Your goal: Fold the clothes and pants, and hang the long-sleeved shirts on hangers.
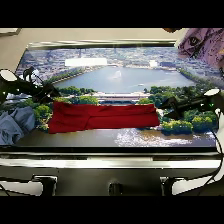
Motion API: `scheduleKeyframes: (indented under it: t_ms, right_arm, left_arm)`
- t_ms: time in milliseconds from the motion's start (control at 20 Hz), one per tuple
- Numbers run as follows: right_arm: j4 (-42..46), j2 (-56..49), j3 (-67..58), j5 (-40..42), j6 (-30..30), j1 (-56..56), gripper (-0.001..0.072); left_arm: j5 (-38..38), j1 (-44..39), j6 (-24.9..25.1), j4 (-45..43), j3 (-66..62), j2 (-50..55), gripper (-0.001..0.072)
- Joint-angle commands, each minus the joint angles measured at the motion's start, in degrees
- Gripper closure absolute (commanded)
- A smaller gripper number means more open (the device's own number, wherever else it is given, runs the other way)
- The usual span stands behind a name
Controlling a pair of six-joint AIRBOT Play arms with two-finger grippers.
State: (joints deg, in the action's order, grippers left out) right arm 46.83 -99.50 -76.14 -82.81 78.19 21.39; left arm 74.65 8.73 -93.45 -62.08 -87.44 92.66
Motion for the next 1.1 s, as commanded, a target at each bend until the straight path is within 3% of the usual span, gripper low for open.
scheduleKeyframes:
  t_ms: [0,300,450,550,600,700,900,1050]
  right_arm:
    - [-2.4,-3.3,-0.1,0.7,-2.8,-1.0,0.0010]
    - [-2.8,-6.8,-0.1,5.7,-2.1,-5.6,0.0035]
    - [-2.6,-7.1,-0.1,7.6,-2.2,-9.1,0.0153]
    - [-2.6,-7.0,-0.1,9.2,-2.5,-11.2,0.0475]
    - [-2.7,-6.8,-0.1,9.9,-2.4,-11.8,0.0662]
    - [-2.3,-4.7,-0.1,11.5,-1.1,-12.0,0.0682]
    - [7.4,5.0,-0.3,12.0,8.0,-11.9,0.0683]
    - [14.5,13.5,-0.3,8.5,13.8,-11.9,0.0683]
  left_arm:
    - [0.6,0.0,-0.2,-0.3,-0.5,-0.6,0.0168]
    - [0.6,0.0,-0.2,-0.3,-0.5,-0.6,0.0169]
    - [0.5,0.0,-0.2,-0.3,-0.5,-0.6,0.0169]
    - [0.5,-0.4,-0.2,-0.3,-0.5,-0.6,0.0193]
    - [0.5,-0.7,-0.1,-0.3,-0.5,-0.6,0.0289]
    - [0.5,-1.9,0.1,-0.3,-0.5,-0.5,0.0685]
    - [-4.0,-9.1,-1.8,3.1,-0.4,1.1,0.0688]
    - [-11.2,-18.1,-5.9,7.2,-0.4,4.5,0.0688]
